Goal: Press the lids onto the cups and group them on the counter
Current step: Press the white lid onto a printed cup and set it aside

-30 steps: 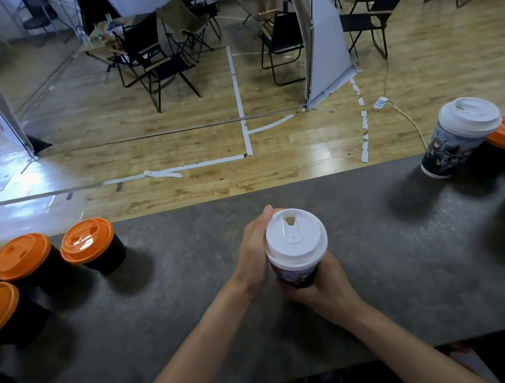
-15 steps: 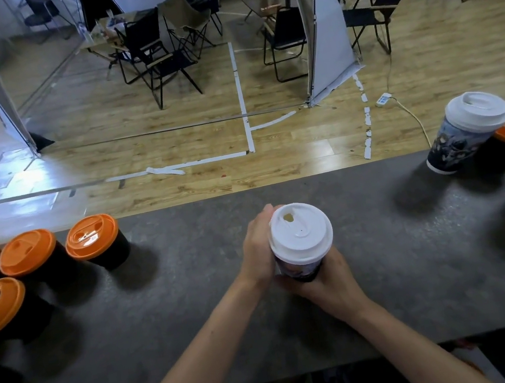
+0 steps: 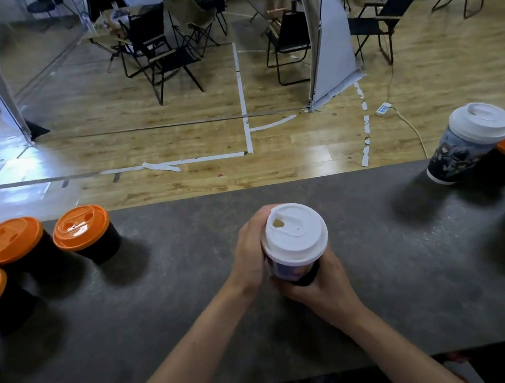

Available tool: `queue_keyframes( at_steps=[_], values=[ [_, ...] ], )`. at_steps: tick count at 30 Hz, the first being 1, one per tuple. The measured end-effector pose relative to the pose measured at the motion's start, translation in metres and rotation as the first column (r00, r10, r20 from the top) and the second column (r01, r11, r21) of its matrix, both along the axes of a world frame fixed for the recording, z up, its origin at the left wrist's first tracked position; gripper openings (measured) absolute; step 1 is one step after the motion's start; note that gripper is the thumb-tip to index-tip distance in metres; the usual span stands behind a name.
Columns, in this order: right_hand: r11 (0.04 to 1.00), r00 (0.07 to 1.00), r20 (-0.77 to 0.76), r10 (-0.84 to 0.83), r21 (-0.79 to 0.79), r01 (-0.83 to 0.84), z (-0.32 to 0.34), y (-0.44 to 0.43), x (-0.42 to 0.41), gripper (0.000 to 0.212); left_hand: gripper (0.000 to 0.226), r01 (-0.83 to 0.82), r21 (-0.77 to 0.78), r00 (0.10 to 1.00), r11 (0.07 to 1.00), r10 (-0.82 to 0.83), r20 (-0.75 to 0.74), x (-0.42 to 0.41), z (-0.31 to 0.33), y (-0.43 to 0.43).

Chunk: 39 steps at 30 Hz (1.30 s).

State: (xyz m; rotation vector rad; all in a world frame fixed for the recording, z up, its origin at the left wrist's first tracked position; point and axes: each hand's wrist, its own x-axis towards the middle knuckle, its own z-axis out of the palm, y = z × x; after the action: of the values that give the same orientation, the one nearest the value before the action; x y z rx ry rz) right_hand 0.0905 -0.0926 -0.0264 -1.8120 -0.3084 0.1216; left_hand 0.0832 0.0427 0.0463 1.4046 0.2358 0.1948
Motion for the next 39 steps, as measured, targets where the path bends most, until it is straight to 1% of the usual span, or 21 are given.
queue_keyframes(
  at_steps=[2, 3, 6, 8, 11, 13, 16, 19, 20, 21, 23, 25, 26, 27, 30, 31, 33, 36, 37, 39],
  values=[
    [1.0, 1.0, 0.012, 0.018, -0.011, -0.018, -0.002, -0.001, 0.0, 0.085, 0.044, 0.082, -0.063, 0.996, 0.995, -0.085, -0.034, 0.003, 0.003, 0.003],
    [1.0, 0.999, 0.017, 0.027, -0.012, -0.027, -0.002, -0.001, 0.001, 0.085, 0.045, 0.099, -0.07, 0.994, 0.993, -0.102, -0.031, 0.004, 0.006, 0.002],
    [0.998, 0.998, 0.025, 0.058, 0.018, -0.058, -0.002, 0.002, 0.003, 0.093, 0.046, 0.012, -0.047, 0.999, 0.999, -0.011, 0.031, 0.002, -0.003, -0.006],
    [0.997, 0.998, 0.019, 0.065, 0.03, -0.065, -0.003, 0.003, 0.003, 0.098, 0.041, -0.045, -0.034, 0.995, 0.998, 0.048, 0.091, -0.002, -0.011, -0.01],
    [0.997, 0.998, 0.035, 0.06, 0.043, -0.062, -0.006, 0.002, 0.003, 0.102, 0.04, -0.085, -0.015, 0.983, 0.996, 0.086, 0.16, -0.003, -0.018, -0.009],
    [0.997, 0.997, 0.051, 0.065, 0.03, -0.066, -0.008, 0.002, 0.004, 0.104, 0.04, -0.086, -0.018, 0.982, 0.996, 0.088, 0.168, -0.003, -0.018, -0.009],
    [0.998, 0.998, 0.04, 0.043, 0.035, -0.044, -0.005, 0.001, 0.002, 0.097, 0.038, -0.05, -0.028, 0.99, 0.998, 0.053, 0.128, -0.001, -0.012, -0.009],
    [0.999, 0.999, 0.005, 0.039, 0.002, -0.039, -0.005, 0.0, 0.0, 0.08, 0.043, 0.117, -0.128, 0.992, 0.985, -0.121, -0.028, 0.002, -0.002, 0.001],
    [0.999, 0.999, 0.001, 0.039, -0.011, -0.039, -0.005, 0.0, 0.0, 0.078, 0.046, 0.144, -0.145, 0.987, 0.979, -0.153, -0.055, 0.003, 0.001, 0.002],
    [0.999, 0.999, 0.004, 0.038, -0.018, -0.038, -0.004, 0.0, 0.0, 0.077, 0.05, 0.13, -0.155, 0.988, 0.979, -0.141, -0.059, 0.002, 0.002, 0.0],
    [0.999, 0.999, 0.015, 0.03, -0.011, -0.03, -0.002, 0.002, 0.002, 0.083, 0.053, 0.019, -0.121, 1.0, 0.993, -0.021, -0.019, -0.001, 0.0, -0.008],
    [1.0, 1.0, 0.014, 0.021, -0.002, -0.021, -0.002, 0.003, 0.004, 0.085, 0.044, -0.105, -0.06, 0.993, 0.993, 0.107, 0.044, -0.005, -0.007, -0.016],
    [1.0, 1.0, 0.011, 0.015, -0.003, -0.015, -0.003, 0.003, 0.003, 0.083, 0.039, -0.125, -0.051, 0.99, 0.991, 0.128, 0.064, -0.005, -0.009, -0.017],
    [1.0, 1.0, 0.01, 0.005, -0.008, -0.005, -0.003, 0.002, 0.002, 0.079, 0.037, -0.11, -0.057, 0.991, 0.992, 0.114, 0.067, -0.004, -0.008, -0.014],
    [1.0, 1.0, 0.013, 0.001, -0.012, -0.001, -0.003, -0.002, -0.001, 0.068, 0.038, 0.086, -0.078, 0.996, 0.993, -0.085, 0.015, 0.005, 0.005, -0.002],
    [1.0, 1.0, 0.021, 0.011, -0.012, -0.011, -0.002, -0.002, -0.001, 0.067, 0.038, 0.11, -0.074, 0.994, 0.991, -0.111, -0.005, 0.006, 0.009, -0.001],
    [1.0, 0.999, 0.042, 0.026, -0.004, -0.026, 0.001, 0.0, -0.001, 0.072, 0.04, 0.044, -0.049, 0.999, 0.998, -0.045, -0.012, 0.003, 0.008, -0.003],
    [0.999, 0.999, 0.03, 0.026, 0.032, -0.027, 0.001, 0.003, 0.0, 0.086, 0.035, -0.102, 0.018, 0.992, 0.995, 0.101, 0.072, -0.003, -0.005, -0.01],
    [1.0, 1.0, 0.021, 0.017, 0.024, -0.017, 0.0, 0.003, -0.001, 0.085, 0.036, -0.122, 0.014, 0.989, 0.992, 0.12, 0.082, -0.005, -0.007, -0.01],
    [1.0, 1.0, 0.021, 0.003, -0.012, -0.002, -0.001, 0.001, -0.003, 0.079, 0.042, -0.064, -0.016, 0.996, 0.998, 0.065, 0.062, -0.002, -0.006, -0.006]
  ],
)
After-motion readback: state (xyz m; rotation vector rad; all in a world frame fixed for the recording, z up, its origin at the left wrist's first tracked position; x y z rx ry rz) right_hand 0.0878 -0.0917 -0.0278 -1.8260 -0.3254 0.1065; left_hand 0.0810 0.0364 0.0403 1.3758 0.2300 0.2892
